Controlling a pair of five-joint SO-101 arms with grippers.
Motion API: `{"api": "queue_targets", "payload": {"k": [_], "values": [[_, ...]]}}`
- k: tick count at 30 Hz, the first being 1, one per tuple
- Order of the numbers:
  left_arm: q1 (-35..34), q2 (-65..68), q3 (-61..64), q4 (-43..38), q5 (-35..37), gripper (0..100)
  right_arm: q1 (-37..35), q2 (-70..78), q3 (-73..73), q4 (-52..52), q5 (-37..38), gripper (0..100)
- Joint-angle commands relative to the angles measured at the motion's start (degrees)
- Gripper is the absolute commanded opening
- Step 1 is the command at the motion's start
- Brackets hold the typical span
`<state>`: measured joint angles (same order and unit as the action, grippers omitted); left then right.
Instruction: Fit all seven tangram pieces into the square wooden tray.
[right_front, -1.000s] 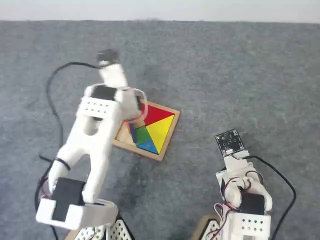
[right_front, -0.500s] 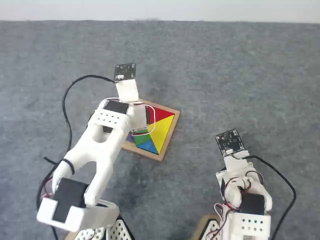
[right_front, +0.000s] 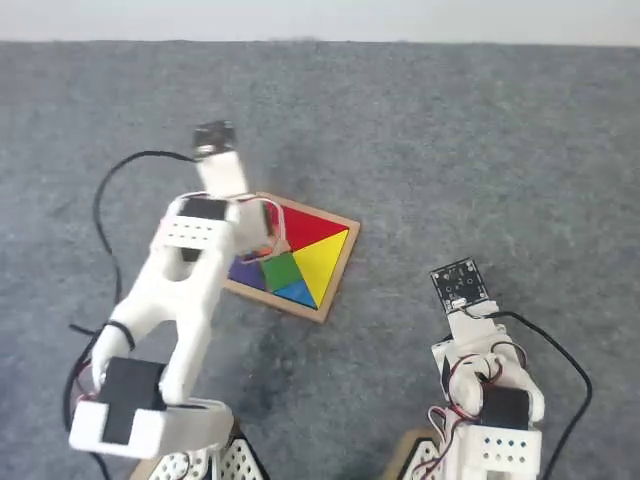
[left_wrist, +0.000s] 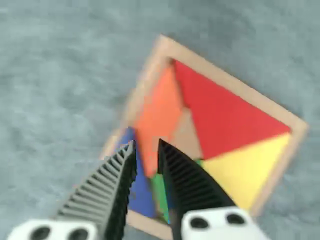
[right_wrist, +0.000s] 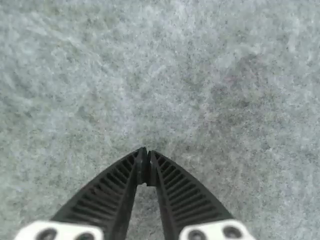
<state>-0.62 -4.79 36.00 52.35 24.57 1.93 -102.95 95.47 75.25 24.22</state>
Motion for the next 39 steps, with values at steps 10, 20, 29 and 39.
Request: {"api": "queue_targets", "payload": {"k": [10, 20, 29, 39], "values": [[-2.37, -2.46, 3.47, -4.40, -0.79, 7, -0.22, -0.92, 0.97, 0.13, 0.44, 0.8], [0.26, -2.37, 4.44, -3.60, -0.70, 7, -0.22, -0.92, 0.97, 0.13, 0.44, 0.8], [1.32, -2.55, 4.26, -3.16, -0.62, 7, -0.22, -0.92, 0.97, 0.13, 0.44, 0.8], [-1.76, -2.37, 4.09, -3.16, -0.62, 6, -0.13, -0.92, 0.97, 0.13, 0.44, 0.8]]}}
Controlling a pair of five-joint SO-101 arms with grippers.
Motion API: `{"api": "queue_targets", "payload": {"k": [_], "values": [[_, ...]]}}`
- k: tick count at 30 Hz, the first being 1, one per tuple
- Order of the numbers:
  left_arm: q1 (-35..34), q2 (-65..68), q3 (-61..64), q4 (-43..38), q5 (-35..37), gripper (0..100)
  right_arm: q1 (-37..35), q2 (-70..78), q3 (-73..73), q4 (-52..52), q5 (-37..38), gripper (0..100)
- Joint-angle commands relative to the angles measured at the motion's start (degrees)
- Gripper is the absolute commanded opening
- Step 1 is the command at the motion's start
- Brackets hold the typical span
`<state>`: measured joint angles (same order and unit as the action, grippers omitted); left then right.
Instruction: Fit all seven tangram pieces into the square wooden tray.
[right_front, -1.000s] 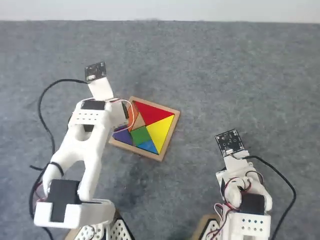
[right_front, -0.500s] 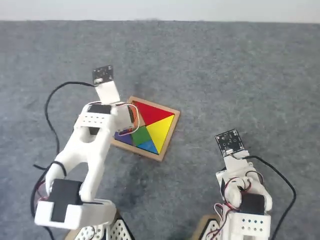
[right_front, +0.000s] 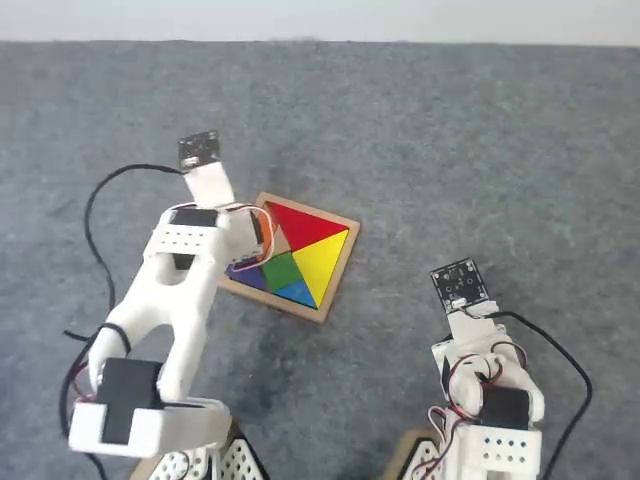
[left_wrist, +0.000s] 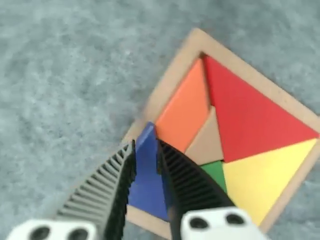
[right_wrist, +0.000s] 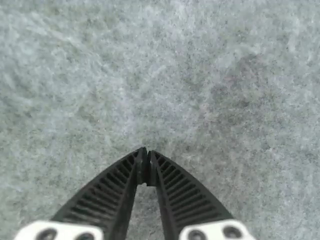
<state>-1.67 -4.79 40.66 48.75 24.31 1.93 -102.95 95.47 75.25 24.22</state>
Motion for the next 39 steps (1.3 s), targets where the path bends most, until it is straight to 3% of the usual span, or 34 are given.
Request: {"api": "queue_targets", "payload": {"k": [1, 8, 13, 21, 28, 34, 39], "values": [[-0.70, -2.37, -0.48, 0.44, -0.35, 6, -0.13, -0.92, 0.97, 0.13, 0.44, 0.8], [-0.09, -1.76, -0.31, 0.44, -0.35, 6, -0.13, -0.92, 0.97, 0.13, 0.44, 0.8], [2.11, 5.98, -3.38, -0.26, -0.35, 6, -0.22, -0.92, 0.97, 0.13, 0.44, 0.8], [2.99, 9.93, -11.03, 8.26, -0.62, 6, -0.22, -0.92, 0.97, 0.13, 0.44, 0.8], [3.96, 9.76, -11.56, 8.35, -5.89, 1, -0.22, -0.92, 0.97, 0.13, 0.44, 0.8], [3.52, -0.18, -7.78, 7.56, -5.89, 1, -0.22, -0.92, 0.97, 0.13, 0.44, 0.8], [3.52, -17.76, 5.23, -1.32, -5.89, 1, -0.22, -0.92, 0.97, 0.13, 0.44, 0.8]]}}
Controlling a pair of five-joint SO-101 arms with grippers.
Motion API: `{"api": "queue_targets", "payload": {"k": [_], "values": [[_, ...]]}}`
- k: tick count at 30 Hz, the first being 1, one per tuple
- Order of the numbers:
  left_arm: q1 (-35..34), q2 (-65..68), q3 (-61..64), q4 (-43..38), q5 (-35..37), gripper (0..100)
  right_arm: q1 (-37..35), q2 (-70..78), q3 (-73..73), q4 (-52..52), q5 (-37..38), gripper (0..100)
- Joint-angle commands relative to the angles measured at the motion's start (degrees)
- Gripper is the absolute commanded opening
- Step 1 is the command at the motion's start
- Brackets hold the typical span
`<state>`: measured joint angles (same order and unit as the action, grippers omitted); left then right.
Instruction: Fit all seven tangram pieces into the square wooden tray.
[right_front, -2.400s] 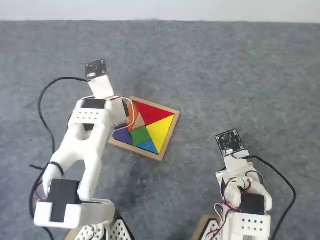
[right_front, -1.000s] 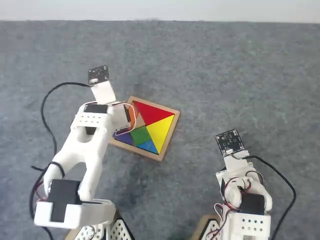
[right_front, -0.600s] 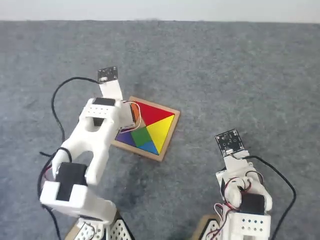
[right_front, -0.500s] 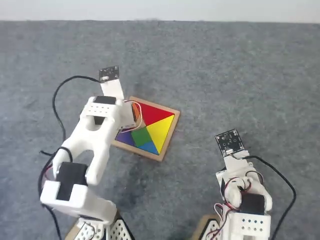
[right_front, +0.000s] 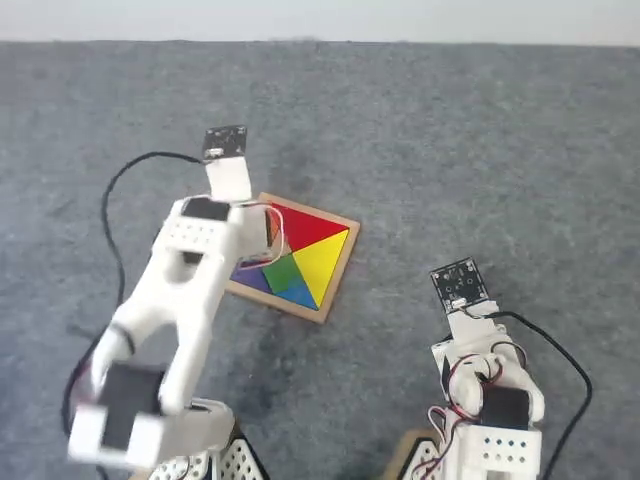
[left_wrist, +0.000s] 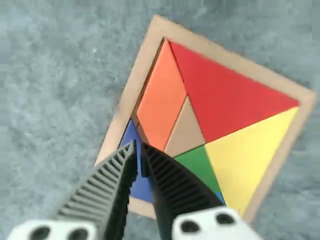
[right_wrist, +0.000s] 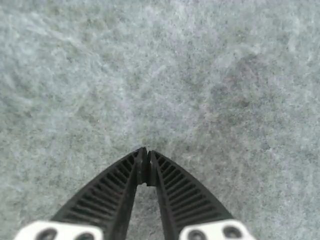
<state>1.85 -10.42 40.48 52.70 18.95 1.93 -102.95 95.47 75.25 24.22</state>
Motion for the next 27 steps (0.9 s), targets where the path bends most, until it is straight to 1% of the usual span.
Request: {"api": "queue_targets", "payload": {"k": [1, 4, 9, 11, 15, 21, 27], "values": [[0.18, -16.09, 8.40, -7.21, -0.53, 1, -0.22, -0.92, 0.97, 0.13, 0.44, 0.8], [0.53, -27.87, 18.68, -14.68, -0.70, 1, -0.22, -0.92, 0.97, 0.13, 0.44, 0.8], [0.53, -44.84, 35.74, -33.23, -0.70, 1, -0.22, -0.92, 0.97, 0.13, 0.44, 0.8], [0.53, -50.55, 40.31, -37.54, -0.70, 1, -0.22, -0.92, 0.97, 0.13, 0.44, 0.8], [0.53, -59.52, 44.09, -38.15, -0.70, 1, -0.22, -0.92, 0.97, 0.13, 0.44, 0.8], [0.26, -66.90, 47.96, -38.15, -1.23, 1, -0.22, -0.92, 0.97, 0.13, 0.44, 0.8], [0.00, -74.11, 54.20, -38.42, -11.96, 1, -0.22, -0.92, 0.97, 0.13, 0.44, 0.8]]}}
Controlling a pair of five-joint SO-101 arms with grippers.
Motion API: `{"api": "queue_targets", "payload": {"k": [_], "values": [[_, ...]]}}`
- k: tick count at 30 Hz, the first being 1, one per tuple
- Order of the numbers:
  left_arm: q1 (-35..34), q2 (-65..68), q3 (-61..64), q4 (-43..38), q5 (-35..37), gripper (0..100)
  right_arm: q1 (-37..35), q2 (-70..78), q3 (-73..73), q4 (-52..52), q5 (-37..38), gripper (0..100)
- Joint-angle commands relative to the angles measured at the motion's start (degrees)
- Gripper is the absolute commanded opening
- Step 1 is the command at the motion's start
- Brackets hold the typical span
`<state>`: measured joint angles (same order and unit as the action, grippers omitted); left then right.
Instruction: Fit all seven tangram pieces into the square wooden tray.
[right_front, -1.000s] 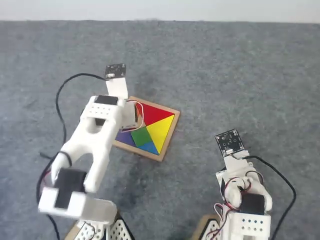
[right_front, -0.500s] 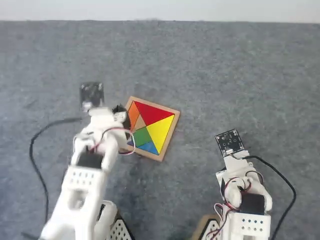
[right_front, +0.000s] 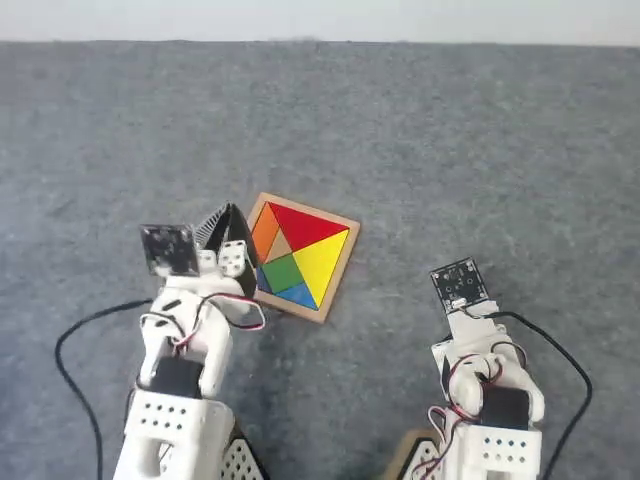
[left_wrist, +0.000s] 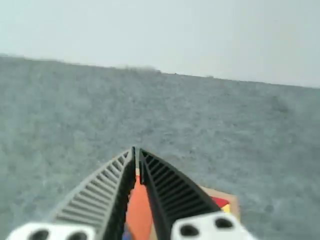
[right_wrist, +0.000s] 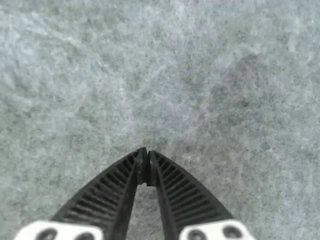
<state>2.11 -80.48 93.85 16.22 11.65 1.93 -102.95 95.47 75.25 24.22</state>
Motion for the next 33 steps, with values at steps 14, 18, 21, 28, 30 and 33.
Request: {"api": "queue_targets", "payload": {"k": [14, 18, 21, 28, 30, 33], "values": [[-0.26, -22.77, 2.68, 13.54, -4.48, 1, -0.22, -0.92, 0.97, 0.13, 0.44, 0.8], [-0.26, -23.74, 2.68, 14.86, -4.57, 1, -0.22, -0.92, 0.97, 0.13, 0.44, 0.8], [-0.26, -23.65, 2.68, 14.77, -4.57, 1, -0.22, -0.92, 0.97, 0.13, 0.44, 0.8], [-0.26, -23.65, 2.68, 14.77, -4.57, 1, -0.22, -0.92, 0.97, 0.13, 0.44, 0.8], [-0.26, -23.65, 2.68, 14.86, -4.57, 1, -0.22, -0.92, 0.97, 0.13, 0.44, 0.8], [-0.26, -23.65, 2.68, 14.86, -4.57, 1, -0.22, -0.92, 0.97, 0.13, 0.44, 0.8]]}}
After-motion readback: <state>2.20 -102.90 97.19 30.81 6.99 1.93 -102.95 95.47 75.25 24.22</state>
